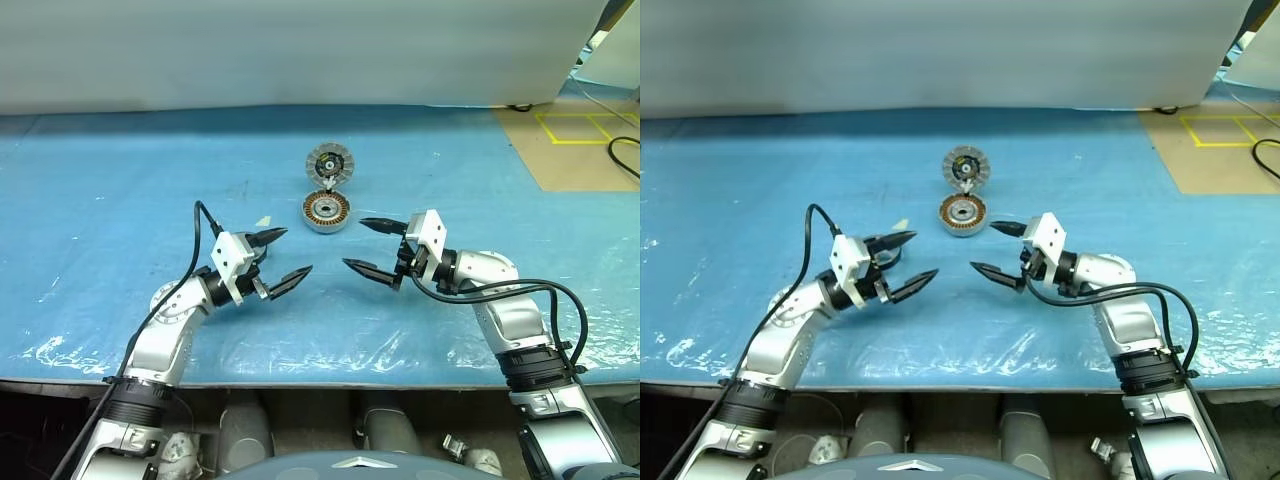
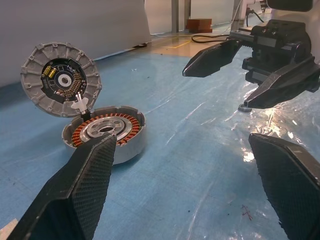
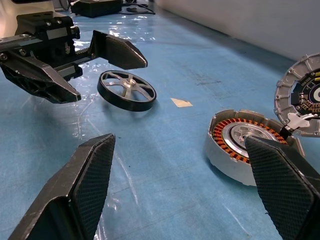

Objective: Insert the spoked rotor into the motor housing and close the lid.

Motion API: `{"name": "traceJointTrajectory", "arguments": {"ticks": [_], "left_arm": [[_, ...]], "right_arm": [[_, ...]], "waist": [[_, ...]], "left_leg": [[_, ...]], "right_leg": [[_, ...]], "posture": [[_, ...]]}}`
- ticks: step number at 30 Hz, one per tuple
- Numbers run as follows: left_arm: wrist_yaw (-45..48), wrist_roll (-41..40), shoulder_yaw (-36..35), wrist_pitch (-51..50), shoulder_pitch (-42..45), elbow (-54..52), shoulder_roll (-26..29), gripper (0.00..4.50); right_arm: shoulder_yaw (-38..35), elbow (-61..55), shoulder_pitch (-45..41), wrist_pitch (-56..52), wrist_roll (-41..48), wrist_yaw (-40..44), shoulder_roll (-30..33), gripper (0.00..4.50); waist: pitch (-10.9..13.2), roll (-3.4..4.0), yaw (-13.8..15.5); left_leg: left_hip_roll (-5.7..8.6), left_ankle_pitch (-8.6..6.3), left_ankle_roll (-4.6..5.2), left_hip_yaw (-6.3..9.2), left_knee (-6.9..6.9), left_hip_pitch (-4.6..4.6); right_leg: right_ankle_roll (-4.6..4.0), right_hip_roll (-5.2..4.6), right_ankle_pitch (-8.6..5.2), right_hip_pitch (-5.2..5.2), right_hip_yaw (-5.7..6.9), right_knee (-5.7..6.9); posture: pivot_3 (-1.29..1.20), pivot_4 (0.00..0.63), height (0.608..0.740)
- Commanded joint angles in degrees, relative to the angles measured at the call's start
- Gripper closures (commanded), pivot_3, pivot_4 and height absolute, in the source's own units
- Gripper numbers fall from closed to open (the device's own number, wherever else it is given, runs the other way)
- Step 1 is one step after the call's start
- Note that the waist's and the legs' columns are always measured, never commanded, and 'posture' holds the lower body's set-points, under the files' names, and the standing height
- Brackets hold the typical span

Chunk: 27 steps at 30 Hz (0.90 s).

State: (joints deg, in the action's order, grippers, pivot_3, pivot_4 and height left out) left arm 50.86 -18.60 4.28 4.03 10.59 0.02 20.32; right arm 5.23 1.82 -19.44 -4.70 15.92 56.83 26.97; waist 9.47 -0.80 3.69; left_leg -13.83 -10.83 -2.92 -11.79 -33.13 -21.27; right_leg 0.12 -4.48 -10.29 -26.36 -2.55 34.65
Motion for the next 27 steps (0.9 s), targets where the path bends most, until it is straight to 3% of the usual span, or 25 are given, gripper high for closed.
{"name": "traceJointTrajectory", "arguments": {"ticks": [1,27], "left_arm": [[0.23,-0.13,-0.69,1.18,0.53,-0.99,0.51,0.02],[-0.23,-0.34,-0.98,0.82,-0.24,-2.02,1.08,0.02]], "right_arm": [[-1.35,-0.56,-0.54,1.18,0.79,-0.12,0.26,0.15],[-0.57,0.72,-1.42,1.45,0.25,0.35,0.2,0.15]], "waist": [[0.0,0.0,0.0],[0.0,0.0,-0.02]], "left_leg": [[0.0,0.0,0.0,0.0,0.01,0.0],[0.0,0.0,0.0,0.0,0.04,-0.07]], "right_leg": [[0.0,0.0,0.0,0.0,0.0,0.0],[0.02,0.0,-0.02,-0.06,0.01,-0.04]], "posture": [[0.0,0.15,0.74],[0.0,0.15,0.74]]}}
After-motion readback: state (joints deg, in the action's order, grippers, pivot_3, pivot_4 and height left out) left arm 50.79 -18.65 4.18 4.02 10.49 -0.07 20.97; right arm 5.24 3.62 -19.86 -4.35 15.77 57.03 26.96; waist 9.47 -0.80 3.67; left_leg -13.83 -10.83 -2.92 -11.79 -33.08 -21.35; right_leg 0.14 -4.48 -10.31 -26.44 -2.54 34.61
